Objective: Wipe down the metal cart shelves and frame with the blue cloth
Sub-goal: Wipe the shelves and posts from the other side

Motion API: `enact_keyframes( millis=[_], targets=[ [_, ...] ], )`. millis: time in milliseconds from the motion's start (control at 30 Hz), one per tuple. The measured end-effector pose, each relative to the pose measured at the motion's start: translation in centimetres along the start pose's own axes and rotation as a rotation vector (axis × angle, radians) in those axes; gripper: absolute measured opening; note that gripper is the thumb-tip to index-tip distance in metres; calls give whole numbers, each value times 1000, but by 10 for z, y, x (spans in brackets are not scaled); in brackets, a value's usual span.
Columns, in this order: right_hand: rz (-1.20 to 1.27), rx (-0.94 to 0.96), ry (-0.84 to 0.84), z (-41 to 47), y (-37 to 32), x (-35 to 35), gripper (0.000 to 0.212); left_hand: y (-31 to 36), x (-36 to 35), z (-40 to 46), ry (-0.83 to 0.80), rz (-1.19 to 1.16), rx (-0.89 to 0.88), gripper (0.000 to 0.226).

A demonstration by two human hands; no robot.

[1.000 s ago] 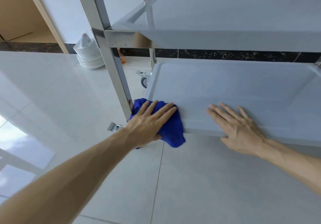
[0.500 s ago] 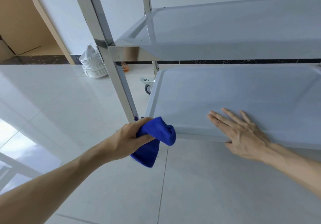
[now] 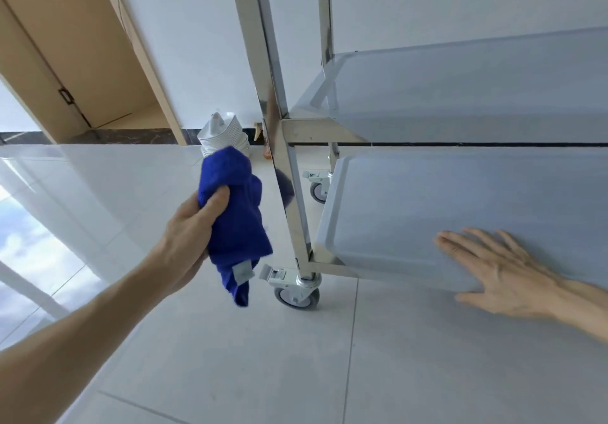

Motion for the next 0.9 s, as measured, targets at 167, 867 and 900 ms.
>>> enact_keyframes(
  millis=[167, 867, 900],
  targets=[
    [29, 193, 76, 20, -68, 52, 92, 24, -45, 8, 33, -144, -274, 24],
    [122, 198, 206, 62, -146, 52, 92, -109, -93, 40, 32, 187, -278, 27],
    [122, 199, 211, 62, -146, 52, 92, -95, -94, 41, 70, 192, -315, 27]
  ],
)
Point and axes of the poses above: each hand's wrist, its own z-axis towards the middle knuckle, its own x-axis out of the back of the hand, y = z × x, the point moved 9 cm from there along z, towards the middle knuckle, and after that the axes turned 8 degrees about -y, right-handed, at the moved point
